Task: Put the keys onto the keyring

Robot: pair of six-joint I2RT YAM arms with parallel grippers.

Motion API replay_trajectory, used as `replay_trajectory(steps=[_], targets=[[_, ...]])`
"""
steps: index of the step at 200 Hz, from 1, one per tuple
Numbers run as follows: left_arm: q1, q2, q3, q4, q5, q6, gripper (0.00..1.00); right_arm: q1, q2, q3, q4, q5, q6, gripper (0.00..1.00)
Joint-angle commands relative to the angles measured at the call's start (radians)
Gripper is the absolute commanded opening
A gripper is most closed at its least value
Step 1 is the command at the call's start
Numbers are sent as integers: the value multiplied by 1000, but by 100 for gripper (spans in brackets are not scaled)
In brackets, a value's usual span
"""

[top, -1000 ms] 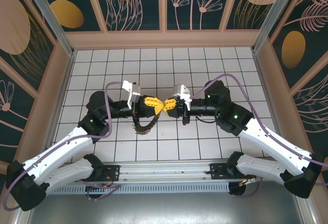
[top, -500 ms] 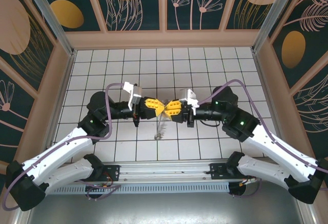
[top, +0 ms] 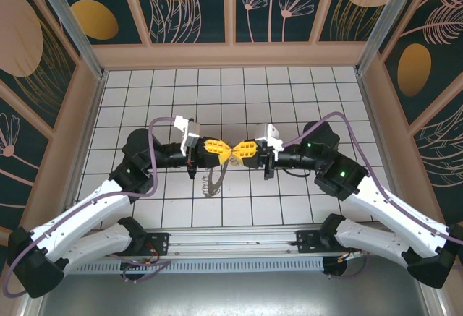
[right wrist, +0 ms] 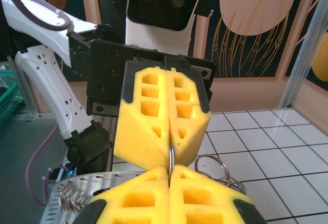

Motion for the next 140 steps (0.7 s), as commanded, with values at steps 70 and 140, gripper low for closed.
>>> replay_trajectory(steps=[70, 140], targets=[[-7, 43, 307, -757, -171, 426, 5, 6, 93, 175, -261, 69, -148, 0], [-7, 105, 416, -946, -214, 519, 9, 8, 195, 322, -445, 69, -245, 0]])
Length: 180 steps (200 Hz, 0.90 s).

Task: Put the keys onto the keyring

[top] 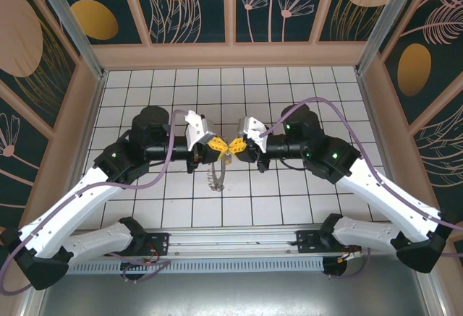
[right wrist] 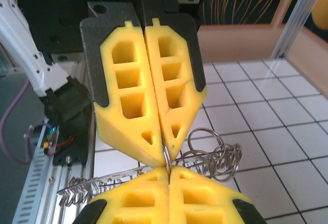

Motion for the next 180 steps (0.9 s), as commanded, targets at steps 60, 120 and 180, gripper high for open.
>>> replay_trajectory(steps=[60, 120, 180], targets=[[-6, 57, 35, -87, -3, 60, 0, 13, 46, 98, -78, -43, -90, 0], [-5, -42, -42, 169, 75, -89, 0, 13, -63, -59, 106, -115, -13, 6], [-4, -119, -172, 559, 184, -316, 0, 15, -135, -242, 406, -166, 172, 9]])
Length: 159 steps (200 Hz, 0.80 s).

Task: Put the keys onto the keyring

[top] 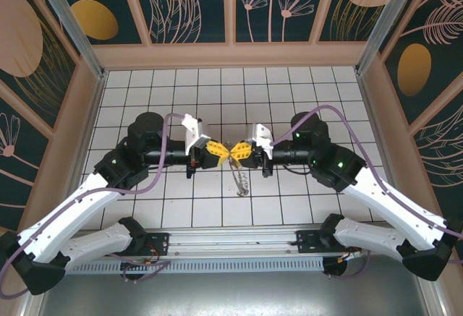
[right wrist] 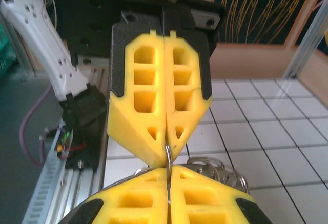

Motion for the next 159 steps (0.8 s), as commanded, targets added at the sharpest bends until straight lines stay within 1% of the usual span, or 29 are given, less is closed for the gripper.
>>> replay_trajectory(steps=[1, 44, 64, 74, 85, 91, 105, 119, 135, 151, 159], targets=[[0, -35, -30, 300, 53, -123, 0, 14, -10, -69, 163, -67, 99, 9], [0, -47, -78, 410, 40, -167, 0, 15, -28, -90, 190, -74, 118, 13], [0, -36, -101, 458, 31, -178, 0, 15, -19, -88, 195, -74, 118, 13], [0, -26, -110, 488, 29, -186, 0, 14, -13, -86, 196, -72, 117, 8], [0, -18, -111, 505, 26, -190, 0, 14, -10, -80, 187, -60, 110, 0], [0, -15, -107, 495, 21, -181, 0, 15, -9, -75, 176, -49, 102, 0], [0, -4, -71, 397, 8, -124, 0, 14, -8, -57, 138, -18, 80, 0], [0, 16, -9, 222, -20, -31, 0, 14, -5, -30, 78, 16, 44, 0], [0, 40, 72, 30, -83, 72, 0, 10, 14, 23, -13, 49, -5, 0], [0, 68, 125, -115, -137, 154, 0, 8, 53, 89, -106, 74, -57, 0], [0, 86, 148, -173, -160, 185, 5, 8, 75, 120, -147, 83, -78, 0]])
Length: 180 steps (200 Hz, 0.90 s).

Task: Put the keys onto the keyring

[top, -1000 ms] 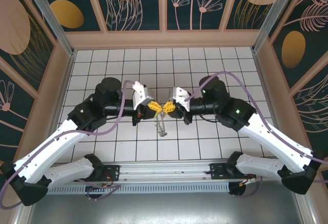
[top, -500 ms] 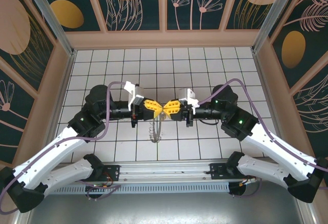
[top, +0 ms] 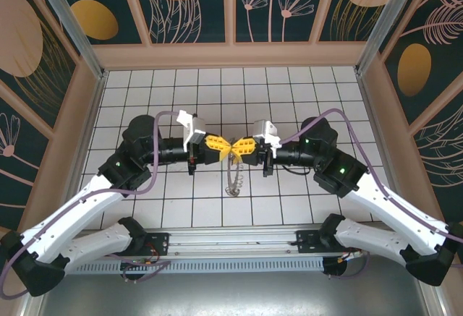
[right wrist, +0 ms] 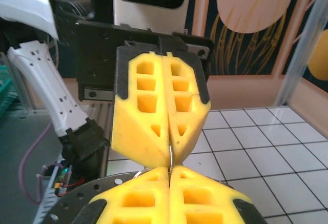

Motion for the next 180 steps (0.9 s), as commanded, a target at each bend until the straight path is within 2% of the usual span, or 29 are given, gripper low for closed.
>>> replay_trajectory(steps=[1, 19, 46, 57, 66, 94, 114, 143, 180], targets=[[-5, 47, 100, -211, -117, 159, 5, 12, 67, 89, -164, 13, -112, 0], [-5, 90, 138, -307, -156, 209, 15, 12, 112, 146, -226, 21, -149, 0], [-5, 125, 161, -362, -184, 244, 18, 11, 147, 198, -273, 22, -185, 0], [-5, 128, 161, -365, -181, 248, 14, 11, 151, 212, -279, 18, -195, 0], [-5, 129, 162, -364, -165, 250, 0, 11, 157, 225, -286, 15, -203, 0], [-5, 129, 162, -353, -129, 239, 0, 11, 178, 256, -302, -2, -220, 0], [-5, 98, 137, -284, -96, 197, 0, 10, 170, 237, -279, -9, -209, 0], [-5, 30, 67, -88, -69, 90, 0, 3, 113, 145, -181, -12, -151, 0], [-5, -9, 30, 99, -45, -3, 0, -4, 44, 15, 20, -86, -34, 19]])
